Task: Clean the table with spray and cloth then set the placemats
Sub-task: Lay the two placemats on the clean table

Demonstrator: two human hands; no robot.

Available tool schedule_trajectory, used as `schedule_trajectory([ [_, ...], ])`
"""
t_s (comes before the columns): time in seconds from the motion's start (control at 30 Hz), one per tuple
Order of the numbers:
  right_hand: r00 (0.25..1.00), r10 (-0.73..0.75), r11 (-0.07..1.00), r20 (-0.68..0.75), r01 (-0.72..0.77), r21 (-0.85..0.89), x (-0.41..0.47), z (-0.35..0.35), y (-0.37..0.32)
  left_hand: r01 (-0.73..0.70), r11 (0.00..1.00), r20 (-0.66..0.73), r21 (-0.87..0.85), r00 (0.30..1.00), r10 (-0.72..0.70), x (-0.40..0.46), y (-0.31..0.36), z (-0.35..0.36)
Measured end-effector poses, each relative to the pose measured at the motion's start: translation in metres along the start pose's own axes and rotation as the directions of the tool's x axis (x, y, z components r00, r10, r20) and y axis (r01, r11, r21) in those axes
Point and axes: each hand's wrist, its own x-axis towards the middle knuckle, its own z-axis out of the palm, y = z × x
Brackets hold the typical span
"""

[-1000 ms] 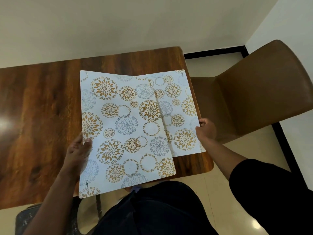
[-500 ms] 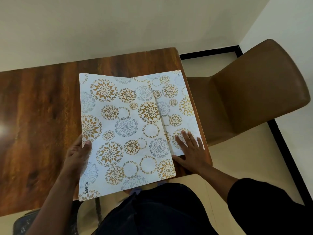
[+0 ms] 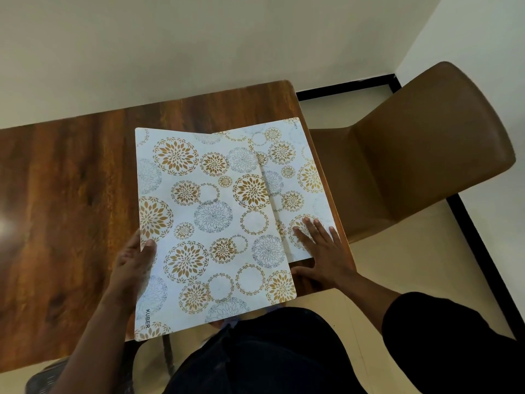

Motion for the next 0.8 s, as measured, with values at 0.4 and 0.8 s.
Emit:
schedule_trajectory([
  [0.4,0.999,0.006,1.000,0.043,-0.005,-0.026,0.002,-0.004,-0.001,0.001,1.000,-0.034,0.010,0.999,-0.001,0.006,-0.003,-0.007],
  [0.8,0.999,-0.005,1.000,0.054,0.005,-0.002,0.005,-0.002,0.000,0.002,1.000,-0.024,0.000,1.000,-0.002,0.012,-0.009,-0.012],
])
